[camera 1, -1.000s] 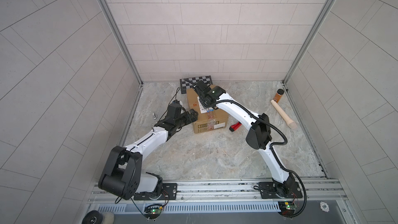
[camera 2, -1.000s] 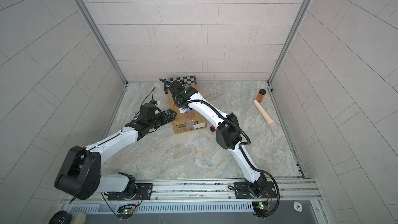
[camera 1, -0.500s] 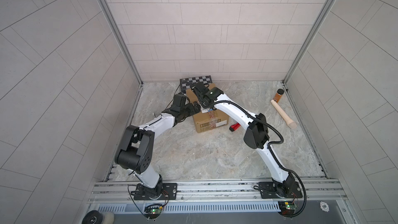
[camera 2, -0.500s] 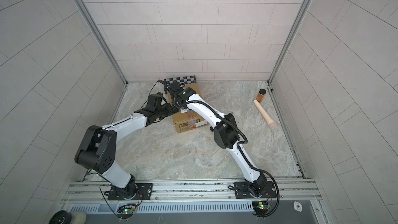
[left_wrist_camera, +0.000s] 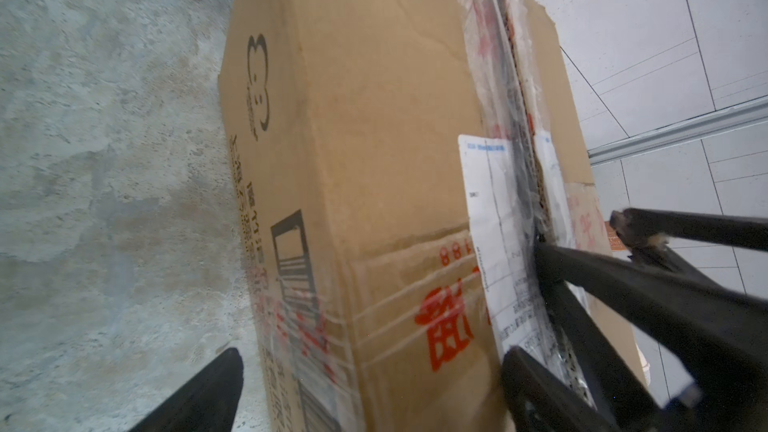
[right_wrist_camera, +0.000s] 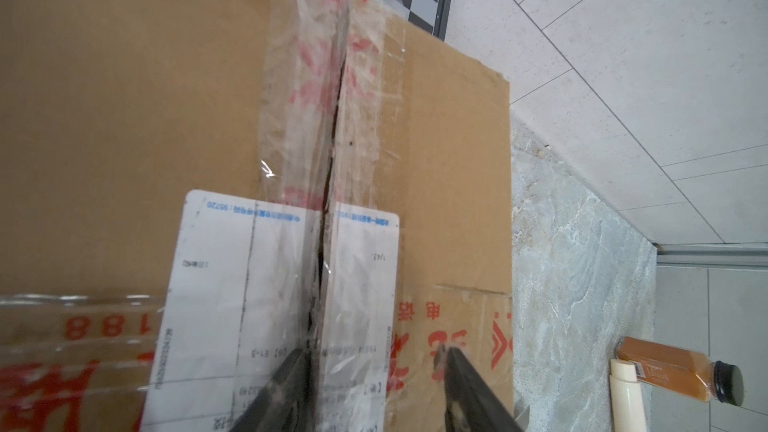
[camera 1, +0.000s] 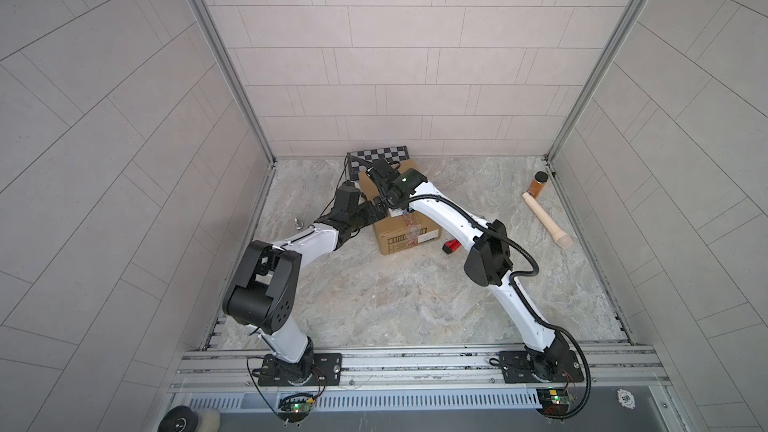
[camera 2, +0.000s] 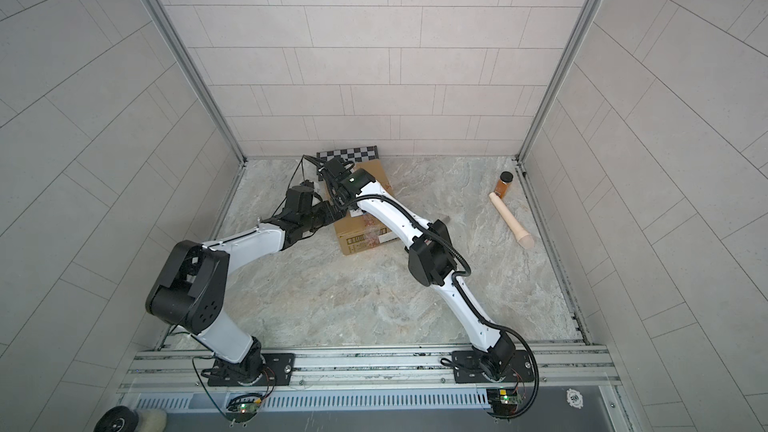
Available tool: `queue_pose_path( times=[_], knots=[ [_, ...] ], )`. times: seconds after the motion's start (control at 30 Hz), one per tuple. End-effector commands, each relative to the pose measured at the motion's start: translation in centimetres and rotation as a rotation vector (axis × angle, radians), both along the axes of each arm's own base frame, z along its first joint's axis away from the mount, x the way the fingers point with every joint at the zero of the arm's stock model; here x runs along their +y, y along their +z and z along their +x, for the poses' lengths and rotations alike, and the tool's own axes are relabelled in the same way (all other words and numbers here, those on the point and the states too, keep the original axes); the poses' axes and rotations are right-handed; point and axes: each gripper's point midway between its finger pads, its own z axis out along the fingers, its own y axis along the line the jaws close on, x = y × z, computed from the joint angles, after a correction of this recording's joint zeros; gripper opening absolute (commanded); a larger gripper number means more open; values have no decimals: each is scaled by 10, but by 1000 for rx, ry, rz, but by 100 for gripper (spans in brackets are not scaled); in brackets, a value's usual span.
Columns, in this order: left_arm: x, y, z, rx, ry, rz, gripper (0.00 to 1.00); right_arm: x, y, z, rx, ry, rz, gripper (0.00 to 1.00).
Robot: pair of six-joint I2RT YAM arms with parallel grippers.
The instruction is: Unpack the express box
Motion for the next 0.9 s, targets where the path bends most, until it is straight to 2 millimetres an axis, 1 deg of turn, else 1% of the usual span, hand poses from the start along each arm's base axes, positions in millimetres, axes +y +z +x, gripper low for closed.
queue_pose_path(
  times=[0.0, 0.1, 0.2, 0.27, 0.4, 0.6, 0.87],
  knots=[
    [38, -94, -63, 322, 45, 200, 100, -33, -17, 7, 30, -39, -132, 34],
    [43, -102, -70, 341, 55, 215, 100, -44, 11, 11, -19, -48, -145, 31],
    [46, -107, -76, 355, 60, 225, 100, -55, 32, 14, -47, -60, -138, 27],
    [48, -110, -79, 364, 64, 228, 100, -62, 41, 15, -60, -67, -144, 27],
    [50, -112, -82, 367, 70, 234, 100, -72, 56, 16, -80, -78, -158, 25],
    [53, -113, -84, 373, 76, 243, 100, -82, 76, 15, -109, -89, -162, 25],
    [55, -119, -89, 388, 79, 252, 100, -98, 95, 14, -128, -111, -163, 24]
  ],
)
